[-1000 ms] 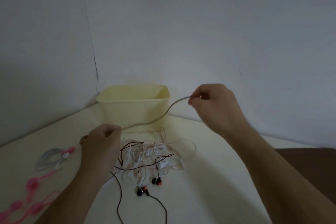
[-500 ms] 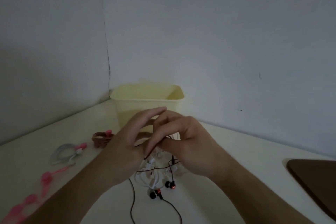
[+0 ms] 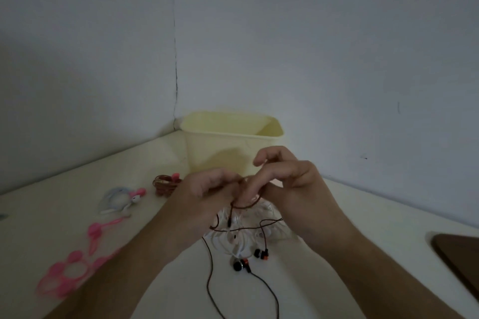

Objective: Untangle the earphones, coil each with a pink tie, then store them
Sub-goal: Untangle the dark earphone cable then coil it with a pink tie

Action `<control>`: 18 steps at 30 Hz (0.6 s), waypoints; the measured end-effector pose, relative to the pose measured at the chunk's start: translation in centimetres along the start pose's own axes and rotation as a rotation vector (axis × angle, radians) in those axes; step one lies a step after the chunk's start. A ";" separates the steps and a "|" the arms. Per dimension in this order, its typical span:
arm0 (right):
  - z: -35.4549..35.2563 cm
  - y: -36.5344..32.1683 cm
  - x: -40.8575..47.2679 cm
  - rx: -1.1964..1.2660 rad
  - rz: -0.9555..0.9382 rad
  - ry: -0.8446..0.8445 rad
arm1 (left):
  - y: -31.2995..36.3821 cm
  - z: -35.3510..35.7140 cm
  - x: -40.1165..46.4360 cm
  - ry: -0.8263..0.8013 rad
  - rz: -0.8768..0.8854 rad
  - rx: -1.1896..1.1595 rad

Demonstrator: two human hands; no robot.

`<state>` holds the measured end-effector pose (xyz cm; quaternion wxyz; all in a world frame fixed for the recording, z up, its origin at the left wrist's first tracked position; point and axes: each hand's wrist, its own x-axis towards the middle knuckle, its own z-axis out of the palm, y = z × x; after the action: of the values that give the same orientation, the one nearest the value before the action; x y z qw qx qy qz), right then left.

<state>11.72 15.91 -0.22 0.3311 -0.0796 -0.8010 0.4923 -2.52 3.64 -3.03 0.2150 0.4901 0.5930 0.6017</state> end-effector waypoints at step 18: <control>1.2 0.7 -0.3 0.052 0.301 -0.094 | -0.6 0.3 0.2 0.318 0.113 -0.041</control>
<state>11.08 15.21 -1.28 0.2177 -0.1672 -0.7816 0.5602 -2.54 4.07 -3.54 0.0941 0.4166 0.5786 0.6949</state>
